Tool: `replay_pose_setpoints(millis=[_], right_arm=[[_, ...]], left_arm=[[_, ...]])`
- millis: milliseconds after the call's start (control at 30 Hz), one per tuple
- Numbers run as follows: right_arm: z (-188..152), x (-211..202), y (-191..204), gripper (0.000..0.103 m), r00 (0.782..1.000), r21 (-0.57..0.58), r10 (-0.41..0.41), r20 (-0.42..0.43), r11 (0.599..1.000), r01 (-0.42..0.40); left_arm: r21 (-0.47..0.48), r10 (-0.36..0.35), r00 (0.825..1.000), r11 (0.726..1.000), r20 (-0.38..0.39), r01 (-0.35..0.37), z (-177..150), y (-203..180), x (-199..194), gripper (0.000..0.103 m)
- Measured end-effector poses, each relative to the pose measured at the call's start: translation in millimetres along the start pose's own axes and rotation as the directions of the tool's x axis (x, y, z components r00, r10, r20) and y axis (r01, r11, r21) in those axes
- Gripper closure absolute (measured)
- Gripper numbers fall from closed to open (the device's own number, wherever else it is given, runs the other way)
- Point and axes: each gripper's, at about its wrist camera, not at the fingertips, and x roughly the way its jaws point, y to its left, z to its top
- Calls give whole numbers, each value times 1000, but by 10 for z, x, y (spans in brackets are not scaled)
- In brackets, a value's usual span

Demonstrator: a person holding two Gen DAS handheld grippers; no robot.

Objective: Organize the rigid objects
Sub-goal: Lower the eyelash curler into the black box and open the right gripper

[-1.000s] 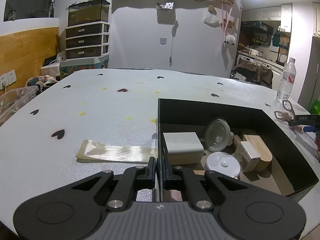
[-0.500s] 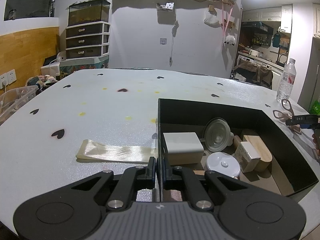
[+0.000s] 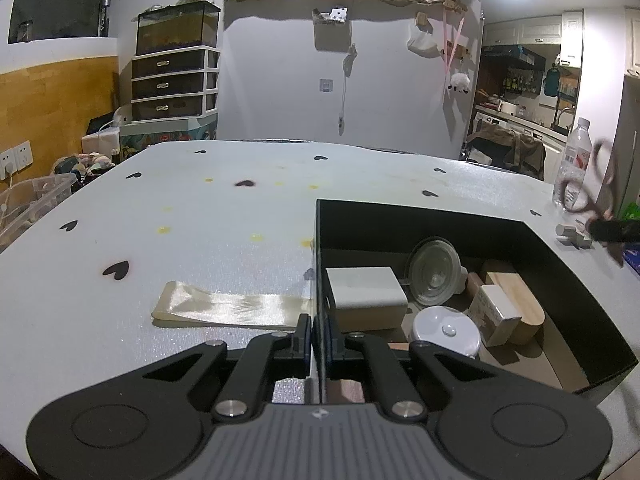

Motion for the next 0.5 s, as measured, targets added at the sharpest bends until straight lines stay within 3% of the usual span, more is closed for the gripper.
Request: replay_pose_setpoints(millis=[100,200,367,500], right_arm=[[88,-100,366,43,989,-33,135,-53,990,-137],[148,-90,705,43,971,-104,199,-129,972,-213],[153,75,1163,43,949,-297,147,-280,926,-231],[127,271,1310,43,918,-355,78,-390,907,-227]], left_arm=[[-10,-7,1000,1000,2,8,-3,16,-1,97],[-13,-15,1000,1000,6,15,-4,28,-8,97],[-10,-25,1000,1000,14,26,-22,51,-22,97],[-13,-33,999,999,16,33,-27,62,-26,96]])
